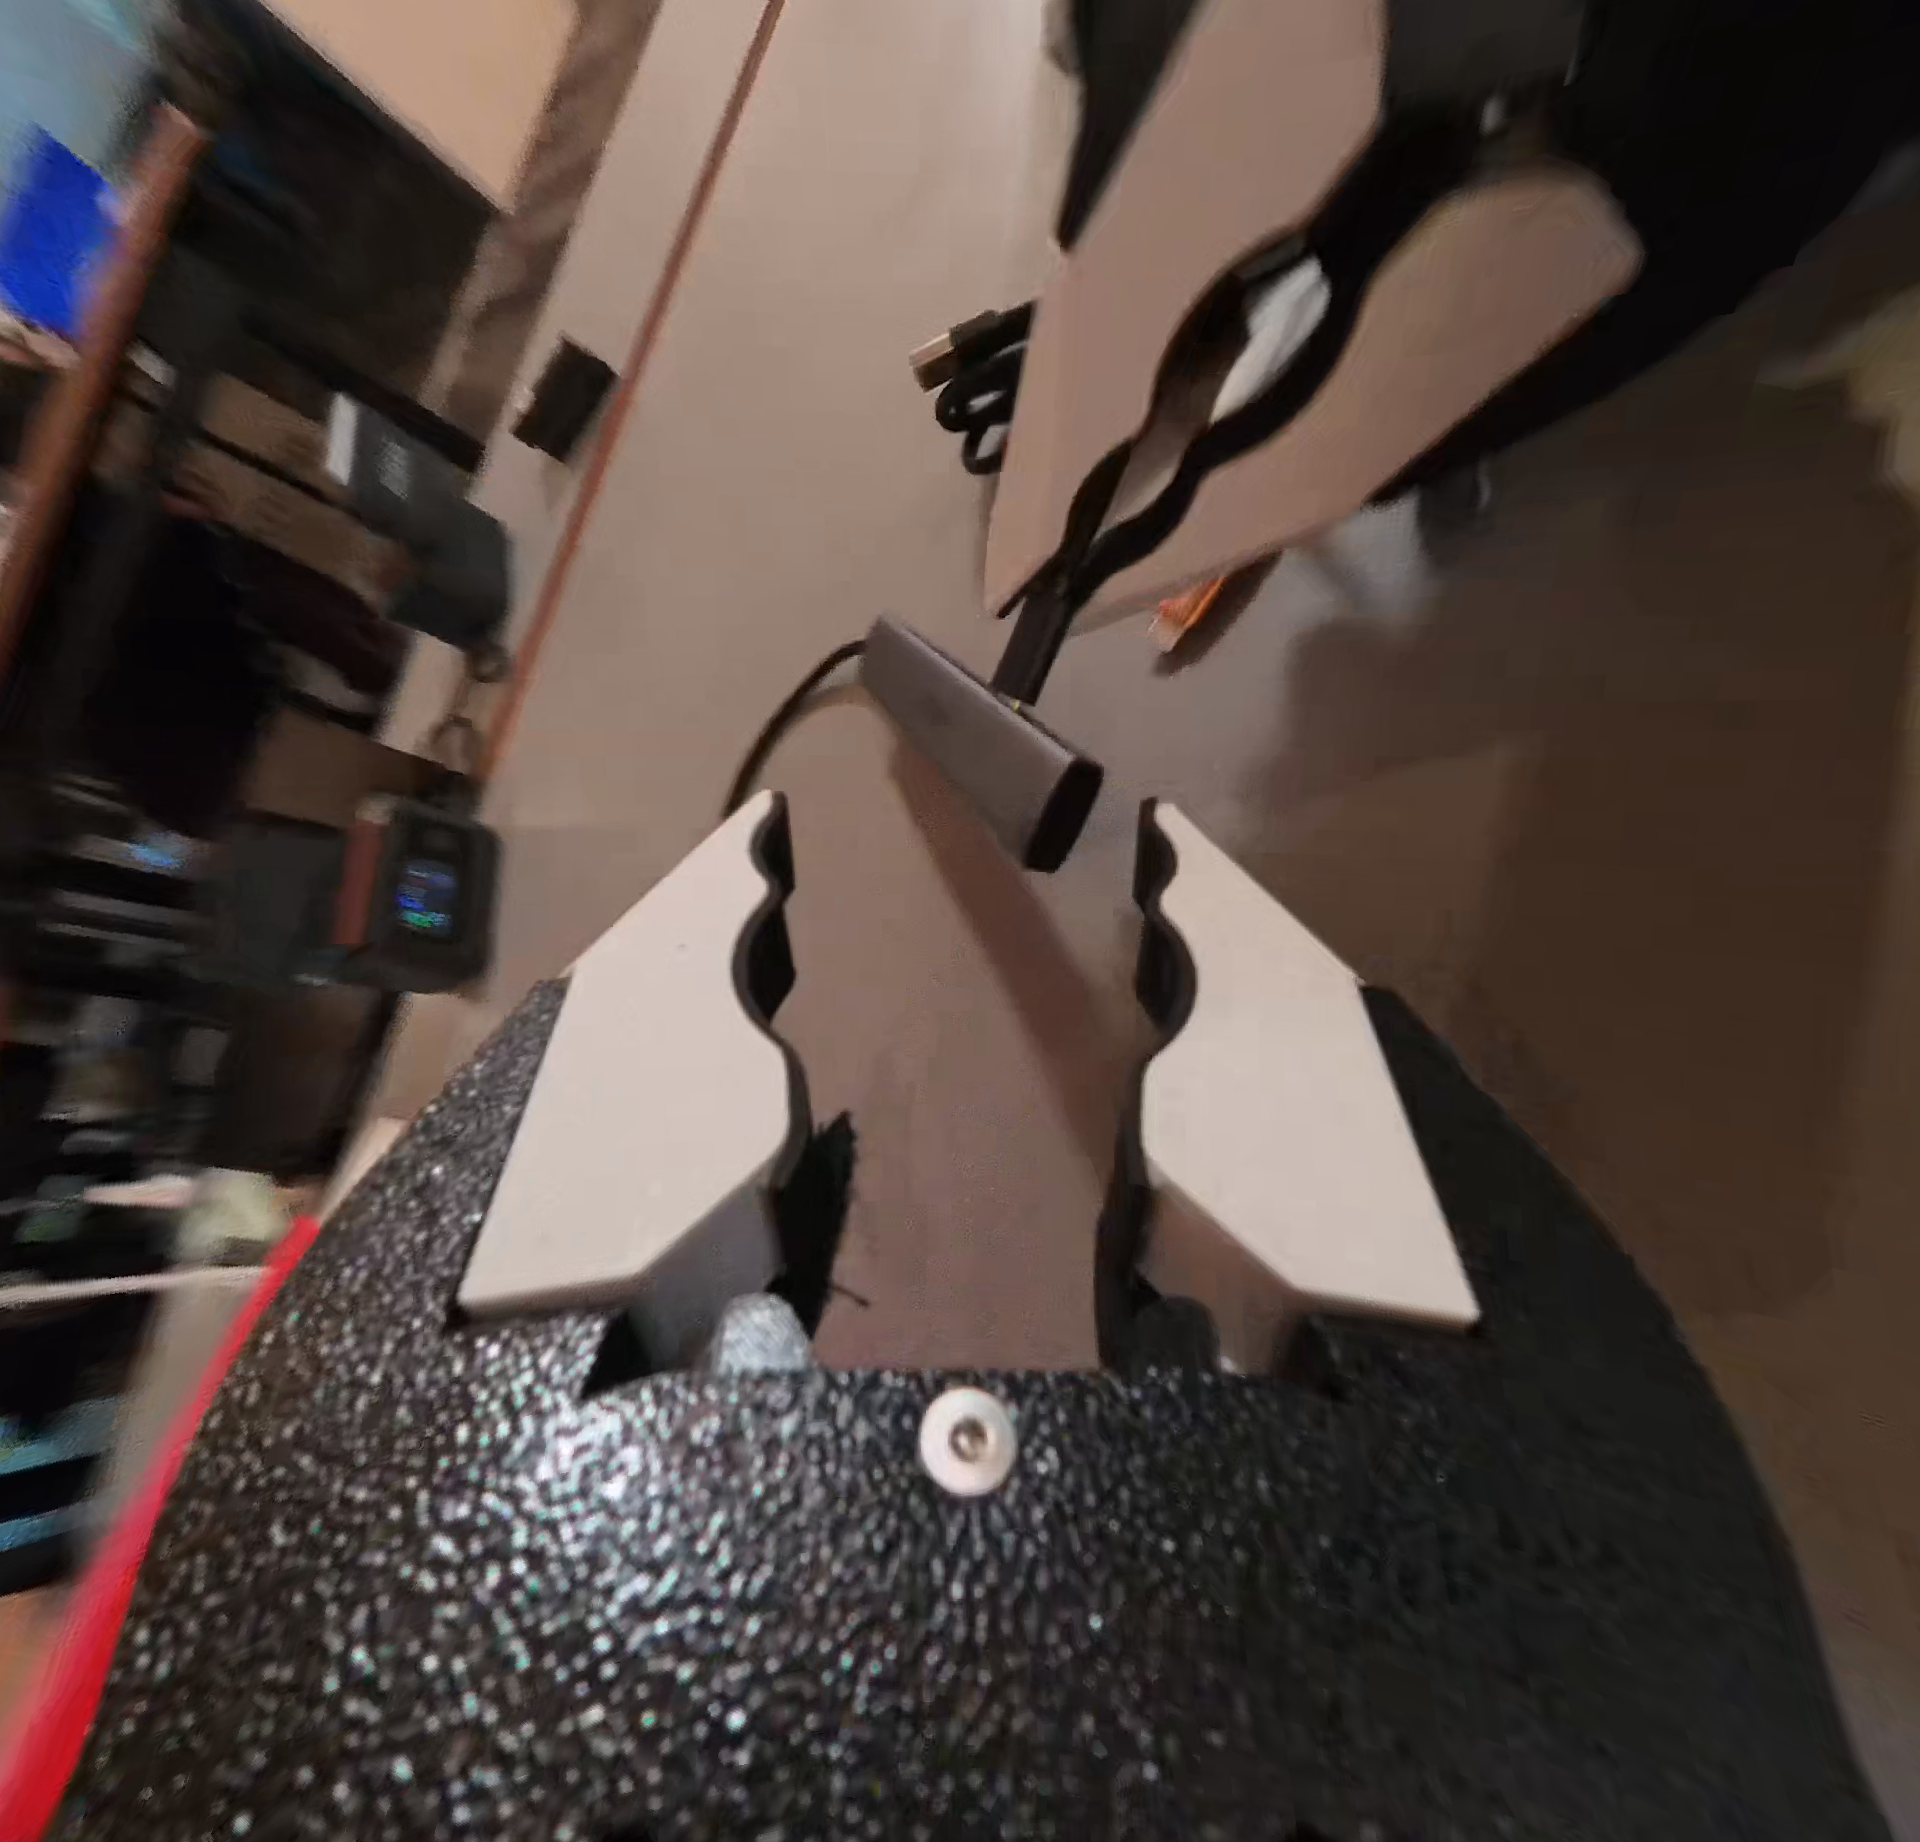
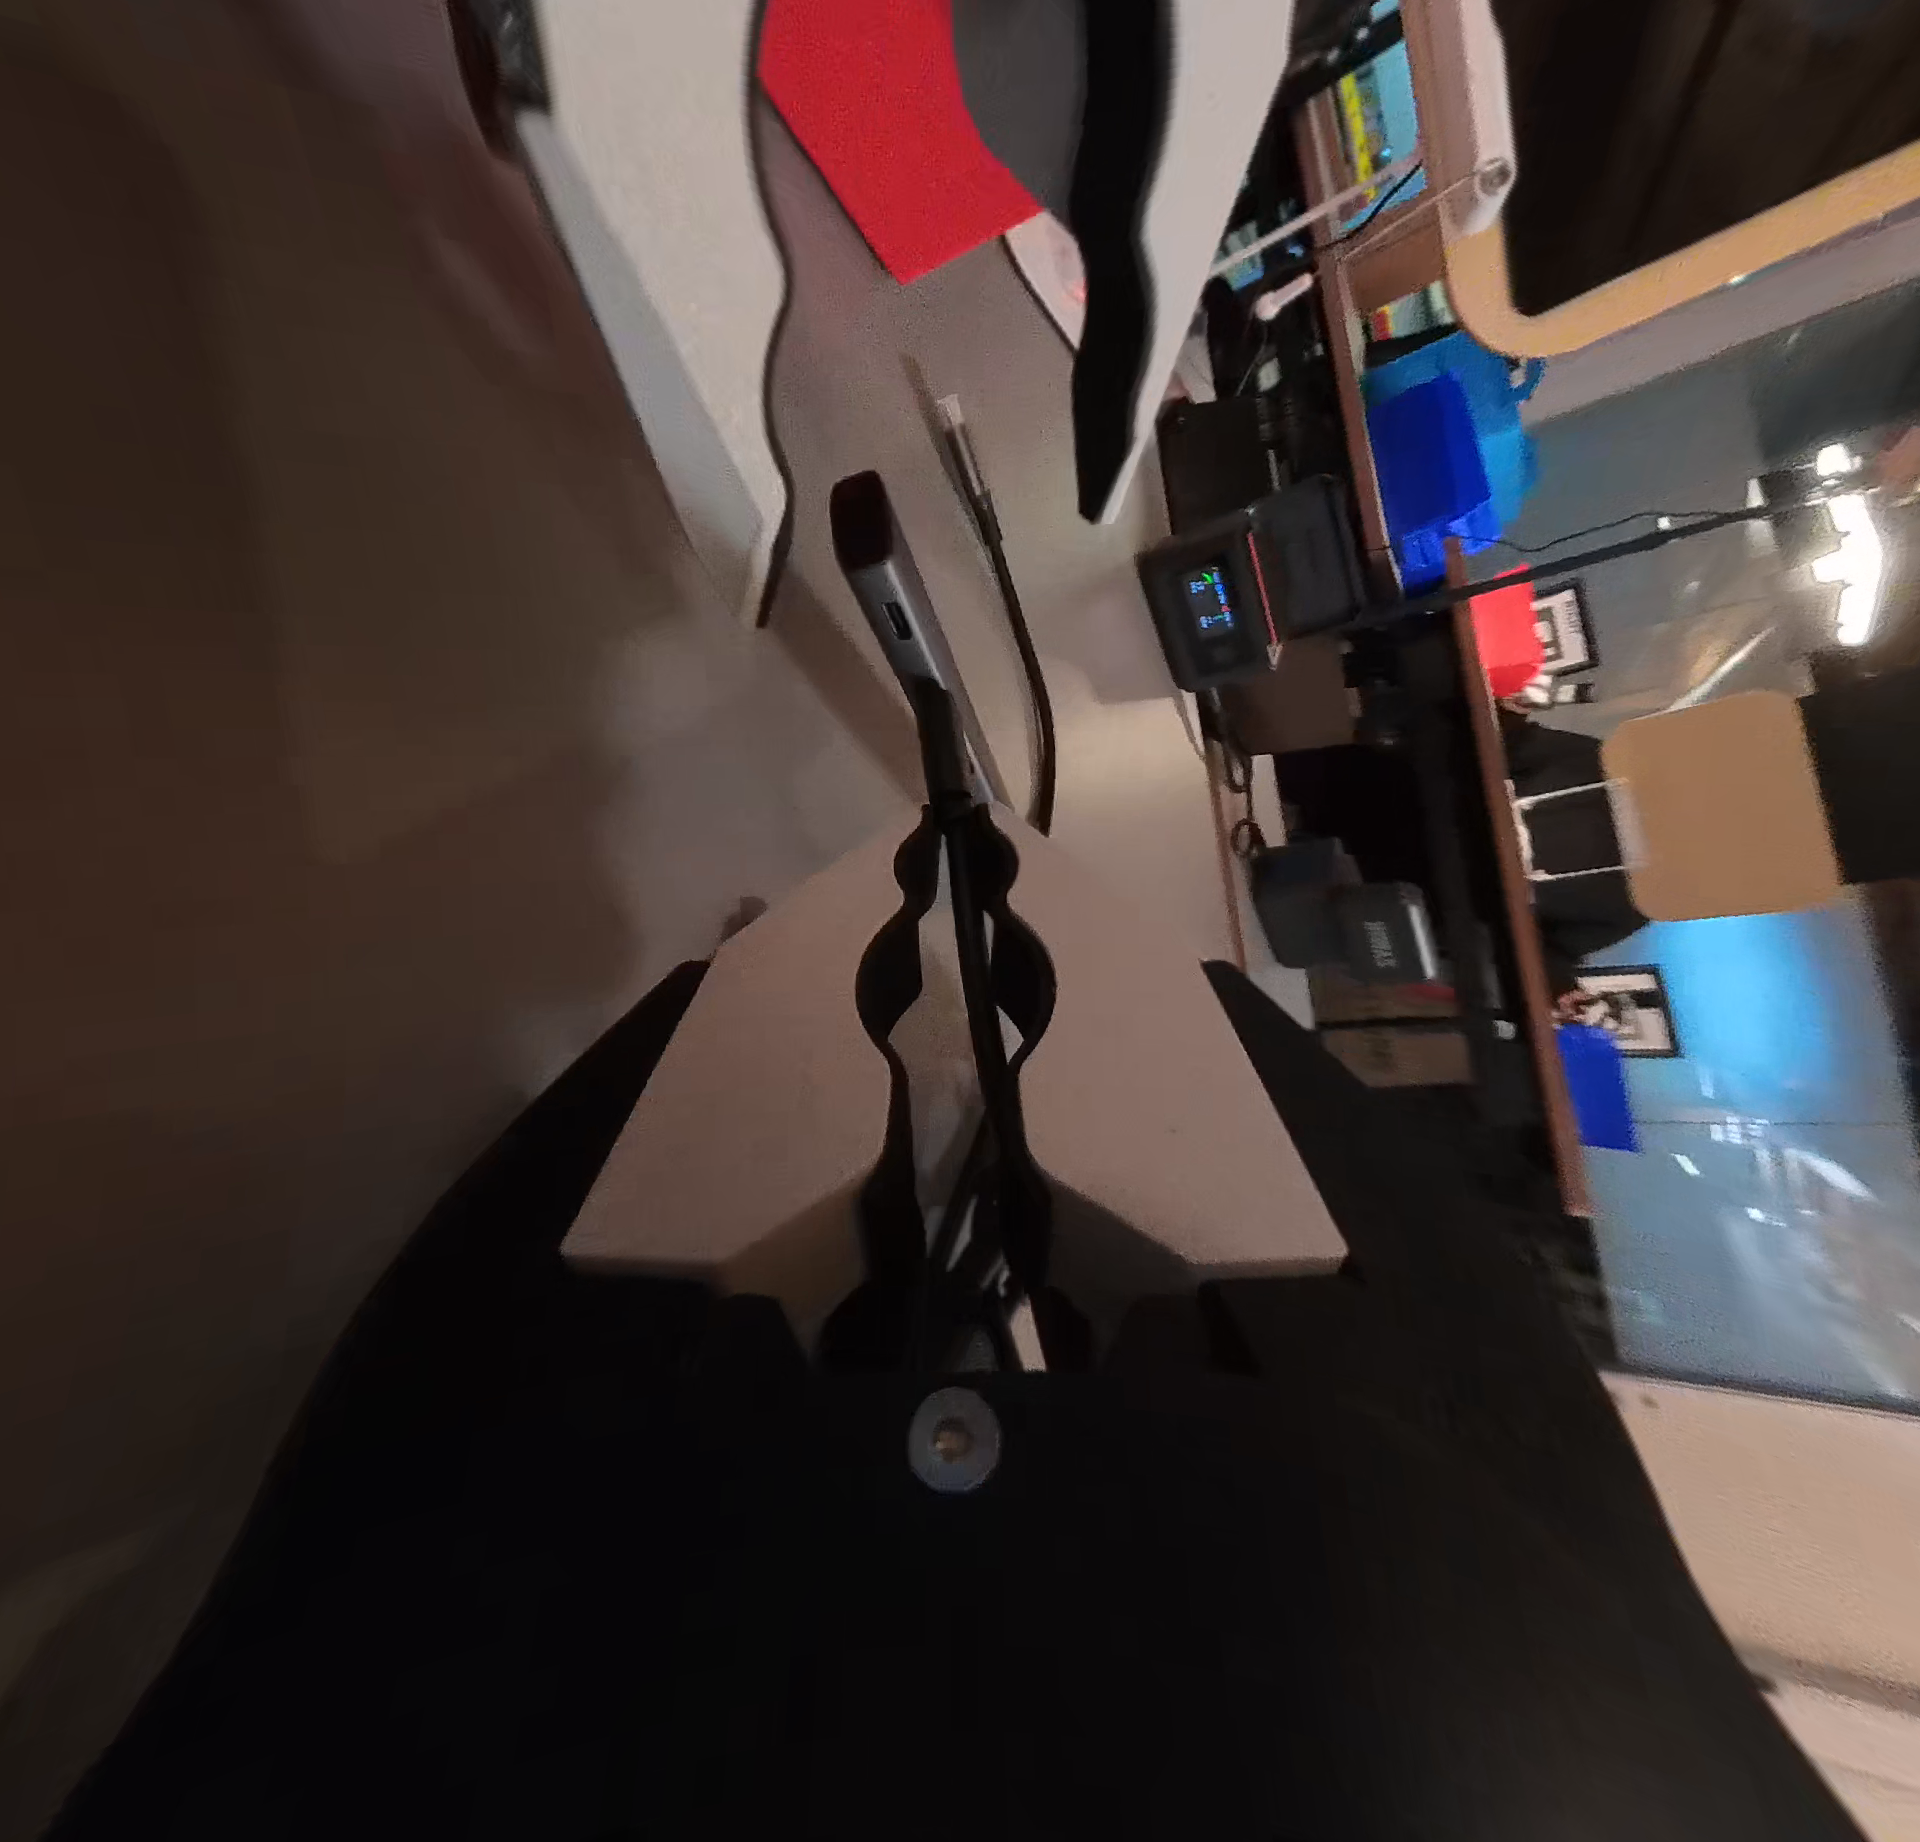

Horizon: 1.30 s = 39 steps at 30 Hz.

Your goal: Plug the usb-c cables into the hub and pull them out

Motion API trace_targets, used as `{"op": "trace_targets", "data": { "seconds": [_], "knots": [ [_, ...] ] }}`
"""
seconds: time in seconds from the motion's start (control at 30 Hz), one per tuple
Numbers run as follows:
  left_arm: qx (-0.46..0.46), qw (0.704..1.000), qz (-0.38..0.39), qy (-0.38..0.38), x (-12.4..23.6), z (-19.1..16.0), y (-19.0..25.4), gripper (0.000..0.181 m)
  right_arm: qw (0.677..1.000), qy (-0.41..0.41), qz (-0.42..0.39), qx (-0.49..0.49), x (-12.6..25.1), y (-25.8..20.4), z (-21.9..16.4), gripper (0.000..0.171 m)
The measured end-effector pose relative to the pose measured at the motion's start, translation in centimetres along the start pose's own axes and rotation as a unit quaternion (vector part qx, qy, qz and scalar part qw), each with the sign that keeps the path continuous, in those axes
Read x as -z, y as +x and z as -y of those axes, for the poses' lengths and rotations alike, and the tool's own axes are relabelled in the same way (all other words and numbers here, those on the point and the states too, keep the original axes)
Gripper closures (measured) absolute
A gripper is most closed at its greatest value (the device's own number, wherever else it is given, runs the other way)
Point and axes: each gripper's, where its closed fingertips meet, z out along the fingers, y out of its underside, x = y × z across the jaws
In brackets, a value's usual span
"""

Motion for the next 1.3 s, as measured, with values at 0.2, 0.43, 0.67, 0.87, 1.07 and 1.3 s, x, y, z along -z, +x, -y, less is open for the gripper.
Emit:
{"op": "trace_targets", "data": {
  "seconds": [0.2, 0.43, 0.67, 0.87, 1.07, 1.3],
  "knots": [
    [-0.169, 0.985, 0.042, 0.018, -1.3, -0.5, 1.0, 0.140, 0.997, 0.030, 0.042, -0.056, 0.4, -0.5, 0.3, 0.167],
    [-0.200, 0.978, 0.051, -0.013, -2.9, -1.8, 0.6, 0.147, 0.991, 0.058, 0.066, -0.103, 1.0, -0.4, 0.6, 0.167],
    [-0.176, 0.978, 0.109, -0.020, -3.0, -2.3, -1.5, 0.174, 0.979, 0.099, 0.084, -0.156, 3.6, 1.2, 1.2, 0.153],
    [-0.113, 0.983, 0.141, -0.019, -2.6, -3.9, -3.3, 0.173, 0.929, 0.013, 0.254, -0.270, 6.2, -1.5, -1.9, 0.154],
    [-0.111, 0.983, 0.144, -0.014, -2.6, -4.2, -3.2, 0.173, 0.928, -0.069, 0.258, -0.260, 4.5, -3.6, -4.3, 0.151],
    [-0.108, 0.984, 0.142, -0.011, -2.7, -4.2, -2.9, 0.173, 0.920, -0.075, 0.277, -0.268, 4.0, -4.6, -4.4, 0.169]
  ]
}}
